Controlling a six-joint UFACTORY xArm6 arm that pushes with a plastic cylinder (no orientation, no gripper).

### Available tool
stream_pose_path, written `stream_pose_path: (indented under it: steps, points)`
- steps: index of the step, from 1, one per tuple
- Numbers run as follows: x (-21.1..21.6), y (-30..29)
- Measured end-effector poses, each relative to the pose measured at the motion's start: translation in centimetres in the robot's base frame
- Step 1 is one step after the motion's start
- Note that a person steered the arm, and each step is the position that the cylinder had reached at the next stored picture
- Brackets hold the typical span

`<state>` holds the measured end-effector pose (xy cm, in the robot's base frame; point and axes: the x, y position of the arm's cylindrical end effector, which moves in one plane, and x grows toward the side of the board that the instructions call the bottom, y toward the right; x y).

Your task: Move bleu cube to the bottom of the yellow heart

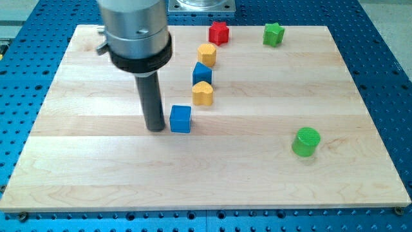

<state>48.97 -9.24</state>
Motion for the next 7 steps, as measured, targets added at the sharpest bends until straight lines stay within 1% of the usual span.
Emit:
stream_pose_path:
  steps: [1,2,3,4,5,6,7]
  points:
    - [2.6,2.0]
    - [-0.6,2.9]
    - [-1.4,3.1]
    - [-3.5,1.0]
    - [-4.1,4.9]
    - [-3.5,5.4]
    - [1.6,-0.1]
